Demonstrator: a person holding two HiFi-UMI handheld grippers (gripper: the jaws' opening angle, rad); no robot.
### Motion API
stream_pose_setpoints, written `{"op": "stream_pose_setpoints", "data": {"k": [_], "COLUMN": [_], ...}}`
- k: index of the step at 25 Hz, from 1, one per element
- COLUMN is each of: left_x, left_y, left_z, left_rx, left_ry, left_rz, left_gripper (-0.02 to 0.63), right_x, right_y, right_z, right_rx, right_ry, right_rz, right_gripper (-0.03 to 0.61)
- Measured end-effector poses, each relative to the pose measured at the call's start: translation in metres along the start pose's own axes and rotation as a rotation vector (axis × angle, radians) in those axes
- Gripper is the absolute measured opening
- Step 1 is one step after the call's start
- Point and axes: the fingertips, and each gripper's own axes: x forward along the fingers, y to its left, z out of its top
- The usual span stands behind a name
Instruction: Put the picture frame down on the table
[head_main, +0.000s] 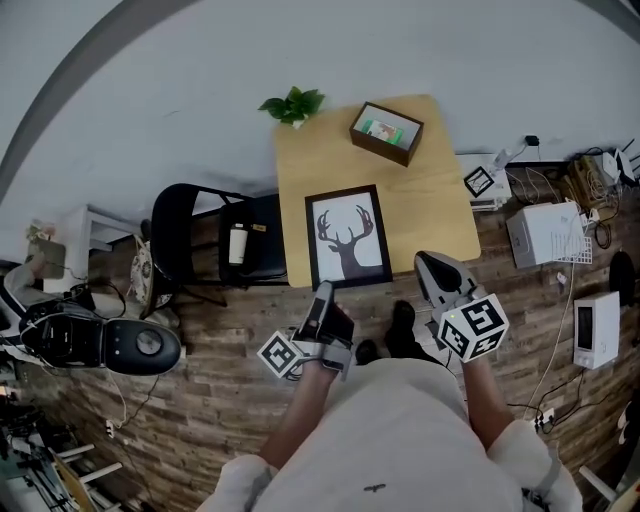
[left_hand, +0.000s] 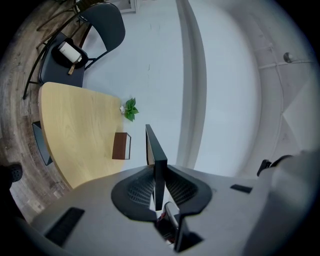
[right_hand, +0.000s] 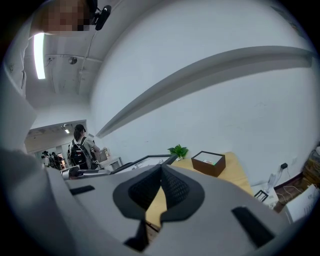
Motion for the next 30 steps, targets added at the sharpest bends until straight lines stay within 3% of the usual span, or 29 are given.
{"op": "stream_pose_setpoints", "data": {"k": [20, 30], "left_x": [0.055, 0.051], "left_y": [0.023, 0.034], "left_z": [-0.017, -0.012], "left_rx": [0.006, -0.008], "left_ry": [-0.079, -0.064], "left_rz": [0.038, 0.065], "left_gripper": [0.064, 0.064], "right_x": [0.036, 0.043], "right_y": [-0.06, -0.064], "right_z": [-0.002, -0.01], "right_rx": [0.021, 0.05], "right_ry": [0.071, 0.082], "right_rz": [0.119, 0.097], "right_gripper": [-0.002, -0.002]}}
